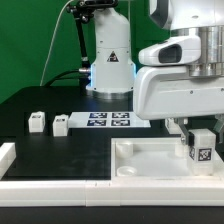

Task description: Assemble one leg

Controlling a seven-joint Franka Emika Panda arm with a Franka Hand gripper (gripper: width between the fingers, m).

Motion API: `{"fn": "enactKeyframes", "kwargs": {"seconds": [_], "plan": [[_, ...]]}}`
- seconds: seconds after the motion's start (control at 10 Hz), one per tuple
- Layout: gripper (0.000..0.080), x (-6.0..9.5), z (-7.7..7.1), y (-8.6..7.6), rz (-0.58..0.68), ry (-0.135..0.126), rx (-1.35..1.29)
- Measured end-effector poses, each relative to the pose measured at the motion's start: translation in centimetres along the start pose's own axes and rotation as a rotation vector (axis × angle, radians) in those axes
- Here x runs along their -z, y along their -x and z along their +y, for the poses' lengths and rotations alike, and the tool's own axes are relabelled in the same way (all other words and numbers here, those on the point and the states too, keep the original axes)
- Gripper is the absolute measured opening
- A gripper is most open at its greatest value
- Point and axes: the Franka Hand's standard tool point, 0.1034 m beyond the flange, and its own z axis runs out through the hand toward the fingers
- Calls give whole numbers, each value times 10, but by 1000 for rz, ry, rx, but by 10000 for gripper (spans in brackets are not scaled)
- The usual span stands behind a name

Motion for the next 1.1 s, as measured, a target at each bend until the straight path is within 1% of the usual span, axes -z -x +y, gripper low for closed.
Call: {"fn": "enactKeyframes", "kwargs": {"seconds": [0.3,0.4,0.5,0.7,0.8,0.9,1.0,1.1], "plan": [[291,1,2,0,-1,8,-398],[294,0,10,4,-28,42,-542],[294,1,16,4,-25,57,-611],[300,1,22,4,-12,80,-737],[303,2,29,5,-11,100,-812],[303,2,35,6,-7,112,-853],[314,2,36,6,-6,115,-862],[314,2,35,6,-8,109,-874]]}}
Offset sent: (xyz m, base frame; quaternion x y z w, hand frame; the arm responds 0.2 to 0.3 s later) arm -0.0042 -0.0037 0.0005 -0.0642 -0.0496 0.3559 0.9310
